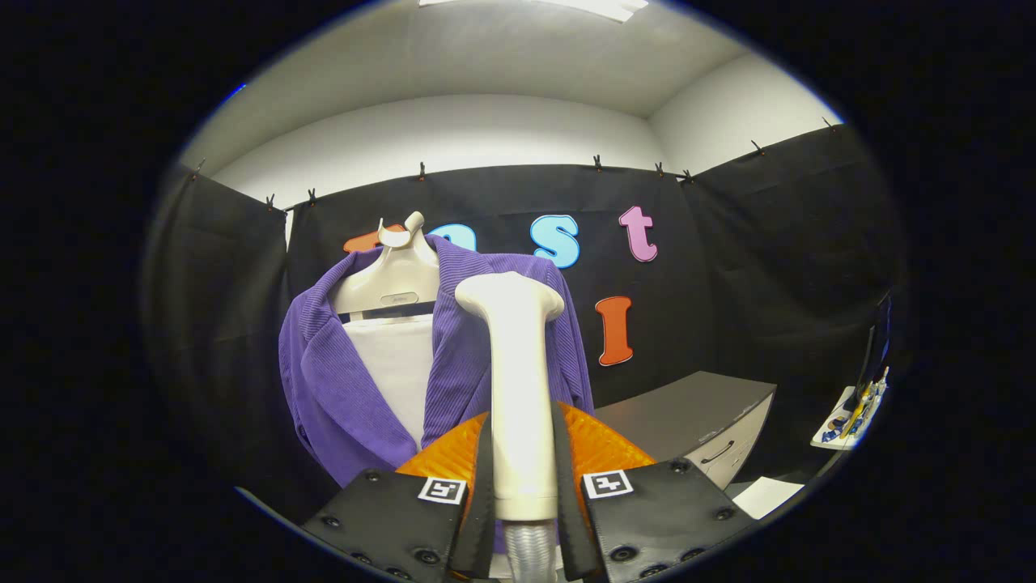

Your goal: Iron the clothes twice with a garment steamer, once on the left side and once on the right side.

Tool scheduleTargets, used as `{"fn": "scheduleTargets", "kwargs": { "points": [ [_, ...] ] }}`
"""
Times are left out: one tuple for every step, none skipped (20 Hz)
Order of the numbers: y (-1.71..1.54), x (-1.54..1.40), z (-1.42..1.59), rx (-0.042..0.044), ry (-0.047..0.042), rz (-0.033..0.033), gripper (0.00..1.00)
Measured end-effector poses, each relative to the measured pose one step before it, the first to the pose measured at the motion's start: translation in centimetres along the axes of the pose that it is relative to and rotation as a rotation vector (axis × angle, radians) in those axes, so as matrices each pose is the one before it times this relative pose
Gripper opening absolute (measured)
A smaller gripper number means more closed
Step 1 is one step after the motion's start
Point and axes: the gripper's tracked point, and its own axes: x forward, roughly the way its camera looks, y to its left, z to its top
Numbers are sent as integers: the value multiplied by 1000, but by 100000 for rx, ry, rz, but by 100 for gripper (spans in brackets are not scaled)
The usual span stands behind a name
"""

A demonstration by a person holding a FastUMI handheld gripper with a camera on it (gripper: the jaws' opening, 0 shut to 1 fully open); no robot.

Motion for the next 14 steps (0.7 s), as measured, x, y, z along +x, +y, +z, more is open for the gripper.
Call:
{"fn": "scheduleTargets", "kwargs": {
  "points": [
    [-88, 37, -504, -615, -96, -505, 39],
    [-94, -28, -507, -462, 131, -506, 39],
    [-152, -77, -587, -46, 196, -321, 39],
    [-58, -108, -541, 175, 503, -80, 39],
    [0, -233, -591, 275, 450, 101, 39],
    [-150, -222, -662, -19, 387, 72, 39],
    [-145, -310, -757, -573, 690, -12, 39],
    [-152, -238, -713, -523, 344, -131, 39],
    [-205, -268, -646, -447, 486, -183, 39],
    [-119, -361, -627, -153, 602, -294, 39],
    [-194, -252, -662, -181, 735, -339, 39],
    [-74, -101, -1010, -624, 2004, -276, 39],
    [-134, -165, -1205, -286, 2052, -184, 39],
    [-165, -94, -967, -215, 1957, -63, 40]
  ]
}}
